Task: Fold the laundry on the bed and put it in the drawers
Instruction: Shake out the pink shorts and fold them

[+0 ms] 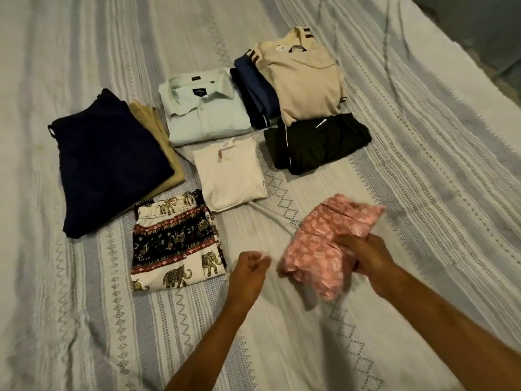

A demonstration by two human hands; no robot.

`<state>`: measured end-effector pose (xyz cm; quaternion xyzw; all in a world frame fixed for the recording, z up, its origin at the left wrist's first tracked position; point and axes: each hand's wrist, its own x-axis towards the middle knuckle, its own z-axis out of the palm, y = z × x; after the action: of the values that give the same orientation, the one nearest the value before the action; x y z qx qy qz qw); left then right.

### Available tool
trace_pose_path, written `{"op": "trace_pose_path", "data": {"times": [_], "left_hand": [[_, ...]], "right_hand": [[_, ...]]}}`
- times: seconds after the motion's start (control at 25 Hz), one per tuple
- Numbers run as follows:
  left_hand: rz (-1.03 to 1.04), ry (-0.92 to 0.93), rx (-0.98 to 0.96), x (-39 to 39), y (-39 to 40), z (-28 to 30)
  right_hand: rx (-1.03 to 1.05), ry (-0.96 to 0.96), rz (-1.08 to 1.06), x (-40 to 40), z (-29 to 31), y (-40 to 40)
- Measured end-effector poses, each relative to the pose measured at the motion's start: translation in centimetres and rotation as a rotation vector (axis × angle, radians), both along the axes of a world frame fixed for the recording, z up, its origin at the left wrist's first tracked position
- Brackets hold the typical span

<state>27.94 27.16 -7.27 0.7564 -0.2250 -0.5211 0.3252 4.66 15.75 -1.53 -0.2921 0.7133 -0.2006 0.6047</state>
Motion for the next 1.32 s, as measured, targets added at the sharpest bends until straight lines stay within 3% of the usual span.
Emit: {"op": "trace_pose_path", "data": {"times": [0.08,0.16,0.24,0.32,0.4,0.48,0.56,0.68,0.8,0.88,1.0,1.32], "left_hand": [[0.054,0.051,0.024,1.9,1.1,0.2],[0.083,0.090,0.044,3.7,2.3,-0.4],[0.123,0.132,0.040,4.8,3.2,-0.4],[0.188,0.202,0.056,5.4,3.7,-0.5],[0.252,0.265,0.073,5.8,4.3,-0.2],[0.272,0.310,0.073,5.8,4.6,-0.3],[0.258,0.329,0.063,6.4,5.0,-0.6],[0.170,0.358,0.016,7.1,5.6,-1.7],[0.075,0.303,-0.025,6.9,4.5,-1.1],[0.068,0.265,-0.051,6.7,2.7,-0.8],[0.081,0.176,-0.023,5.9,-1.1,-0.3],[0.035,0.252,0.164,4.1,-7.5,-2.4]], "right_hand": [[-0.189,0.107,0.161,1.1,3.4,-2.9],[-0.471,0.410,0.387,2.8,5.8,-5.0],[-0.742,0.741,0.549,5.1,5.8,-5.0],[-0.869,0.888,0.638,7.3,3.3,-2.5],[-0.802,0.894,0.814,9.2,-0.9,2.3],[-0.633,0.807,1.081,9.8,-4.6,7.1],[-0.461,0.780,1.217,10.1,-6.8,10.0],[-0.574,0.771,1.093,9.8,-6.0,9.0],[-0.718,0.685,0.663,8.5,-4.1,4.8],[-0.528,0.615,0.389,7.6,-4.0,1.7],[-0.109,0.477,0.269,6.1,-6.3,-1.4],[0.044,0.018,0.113,6.1,-6.3,-4.3]]}}
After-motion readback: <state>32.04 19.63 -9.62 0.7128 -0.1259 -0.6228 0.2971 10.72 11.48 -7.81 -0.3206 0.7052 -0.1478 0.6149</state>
